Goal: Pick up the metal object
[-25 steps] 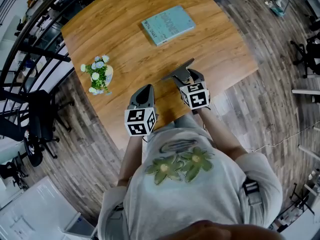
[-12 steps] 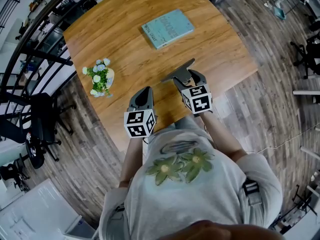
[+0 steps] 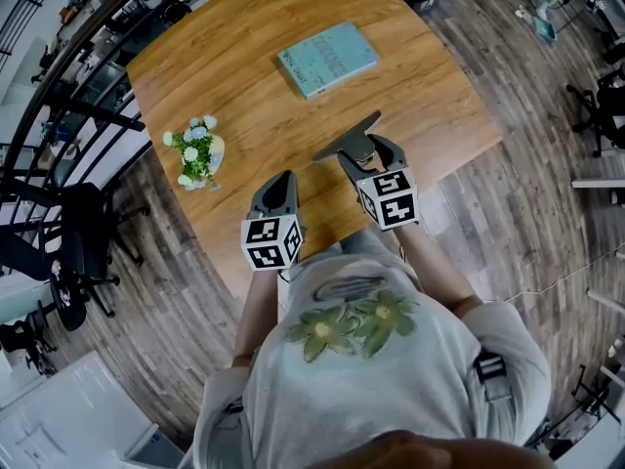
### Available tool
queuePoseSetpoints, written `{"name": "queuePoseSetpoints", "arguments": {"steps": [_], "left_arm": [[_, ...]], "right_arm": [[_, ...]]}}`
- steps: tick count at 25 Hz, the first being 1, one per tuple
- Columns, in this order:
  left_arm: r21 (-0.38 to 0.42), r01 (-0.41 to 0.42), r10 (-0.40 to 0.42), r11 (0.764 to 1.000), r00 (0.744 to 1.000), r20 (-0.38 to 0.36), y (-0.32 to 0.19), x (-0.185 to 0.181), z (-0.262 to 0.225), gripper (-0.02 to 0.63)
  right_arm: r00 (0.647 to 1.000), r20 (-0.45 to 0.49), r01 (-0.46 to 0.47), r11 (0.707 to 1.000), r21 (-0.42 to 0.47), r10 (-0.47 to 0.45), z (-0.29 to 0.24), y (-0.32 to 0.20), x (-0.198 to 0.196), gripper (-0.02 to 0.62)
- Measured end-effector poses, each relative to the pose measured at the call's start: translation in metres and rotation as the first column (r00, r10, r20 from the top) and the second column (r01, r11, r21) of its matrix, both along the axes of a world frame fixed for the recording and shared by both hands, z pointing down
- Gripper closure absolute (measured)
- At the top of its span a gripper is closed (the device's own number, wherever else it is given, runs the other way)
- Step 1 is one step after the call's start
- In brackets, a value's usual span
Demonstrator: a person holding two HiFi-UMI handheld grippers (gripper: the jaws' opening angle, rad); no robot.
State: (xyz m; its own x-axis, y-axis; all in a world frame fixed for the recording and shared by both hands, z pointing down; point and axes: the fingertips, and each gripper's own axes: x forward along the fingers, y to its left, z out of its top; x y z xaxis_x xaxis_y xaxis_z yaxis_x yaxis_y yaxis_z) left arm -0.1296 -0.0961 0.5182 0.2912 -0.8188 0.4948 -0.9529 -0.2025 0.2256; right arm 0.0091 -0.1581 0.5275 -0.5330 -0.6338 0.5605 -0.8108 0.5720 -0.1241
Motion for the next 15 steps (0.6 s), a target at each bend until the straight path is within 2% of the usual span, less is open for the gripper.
{"name": "queuePoseSetpoints", "arguments": {"steps": [15], "left_arm": [[0.004,-0.006,0.006,1.0,1.0,0.001,0.003,0.002,-0.001,0.592]], "right_arm": [[0.998,0.064,0.012,0.996,0.087,-0.018,-0.048,0.002,-0.006,0.304]]}}
